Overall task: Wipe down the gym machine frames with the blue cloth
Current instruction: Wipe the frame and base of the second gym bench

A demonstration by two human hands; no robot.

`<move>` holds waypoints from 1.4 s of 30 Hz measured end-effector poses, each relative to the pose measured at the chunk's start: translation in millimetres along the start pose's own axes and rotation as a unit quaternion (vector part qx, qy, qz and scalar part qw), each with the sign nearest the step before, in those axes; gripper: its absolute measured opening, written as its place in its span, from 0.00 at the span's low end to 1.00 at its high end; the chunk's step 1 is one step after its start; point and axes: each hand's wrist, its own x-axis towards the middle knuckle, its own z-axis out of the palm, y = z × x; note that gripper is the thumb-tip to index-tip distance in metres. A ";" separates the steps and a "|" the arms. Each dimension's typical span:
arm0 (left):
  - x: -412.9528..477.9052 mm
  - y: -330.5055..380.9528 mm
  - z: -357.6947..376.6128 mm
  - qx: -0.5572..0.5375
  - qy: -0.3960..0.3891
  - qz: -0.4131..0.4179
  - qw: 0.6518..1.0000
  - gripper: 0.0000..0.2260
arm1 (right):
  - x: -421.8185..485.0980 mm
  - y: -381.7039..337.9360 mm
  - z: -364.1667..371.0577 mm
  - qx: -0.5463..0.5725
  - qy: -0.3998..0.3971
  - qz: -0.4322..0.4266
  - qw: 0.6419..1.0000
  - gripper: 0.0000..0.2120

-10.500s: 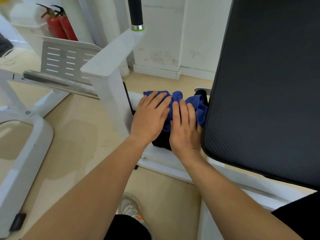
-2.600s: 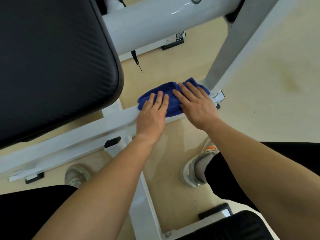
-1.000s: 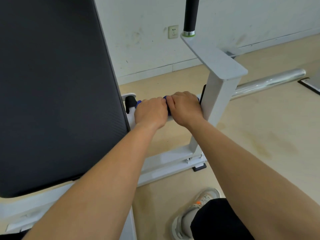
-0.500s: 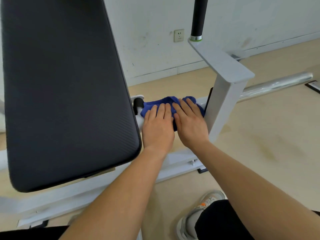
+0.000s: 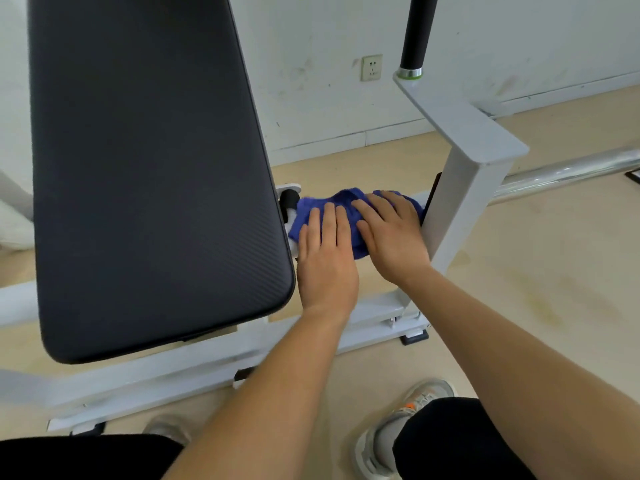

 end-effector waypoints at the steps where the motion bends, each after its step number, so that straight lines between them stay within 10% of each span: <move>1: -14.2 3.8 3.3 -0.017 0.003 -0.032 0.999 0.27 | -3.1 -0.8 0.3 -0.009 -0.001 -0.011 1.000 0.23; 7: -21.0 14.3 16.3 -0.027 0.018 -0.098 0.995 0.26 | 2.0 10.3 -1.6 -0.049 -0.026 -0.146 0.988 0.22; 25: 9.5 -5.1 -14.7 0.032 -0.007 0.058 0.998 0.19 | -5.8 9.7 -3.4 0.066 0.037 -0.007 0.997 0.16; 42: 76.7 8.7 -12.6 -0.011 -0.151 0.035 0.988 0.15 | 29.7 0.5 1.5 0.028 0.086 0.071 0.993 0.04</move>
